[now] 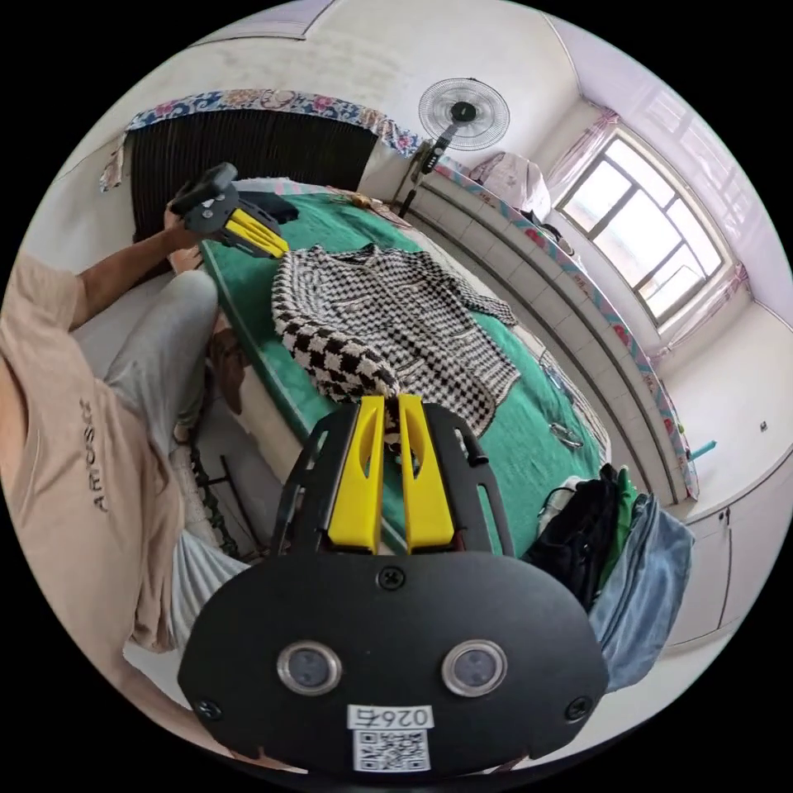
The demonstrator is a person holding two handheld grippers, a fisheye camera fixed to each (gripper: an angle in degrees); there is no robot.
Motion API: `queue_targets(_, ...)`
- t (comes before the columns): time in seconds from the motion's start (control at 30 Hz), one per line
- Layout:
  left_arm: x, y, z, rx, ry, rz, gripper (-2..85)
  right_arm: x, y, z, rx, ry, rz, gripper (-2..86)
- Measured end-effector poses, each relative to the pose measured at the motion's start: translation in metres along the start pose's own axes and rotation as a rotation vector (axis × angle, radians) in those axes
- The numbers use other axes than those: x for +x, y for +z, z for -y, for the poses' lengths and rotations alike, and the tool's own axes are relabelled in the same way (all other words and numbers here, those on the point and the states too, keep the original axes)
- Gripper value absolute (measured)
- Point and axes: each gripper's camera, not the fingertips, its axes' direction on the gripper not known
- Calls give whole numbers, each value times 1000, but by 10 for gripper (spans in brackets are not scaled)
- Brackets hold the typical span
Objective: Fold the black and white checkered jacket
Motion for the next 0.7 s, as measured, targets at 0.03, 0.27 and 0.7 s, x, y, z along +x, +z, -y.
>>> queue_targets(0.03, -29, 14, 5, 26, -73, -62, 21, 27, 17, 26, -40, 25, -28, 1)
queue_targets(0.27, -149, 107, -27, 137, -526, -517, 61, 194, 176, 90, -245, 387, 302, 134)
queue_targets(0.7, -139, 139, 6, 41, -247, -412, 1, 264, 291, 64, -340, 526, 478, -1)
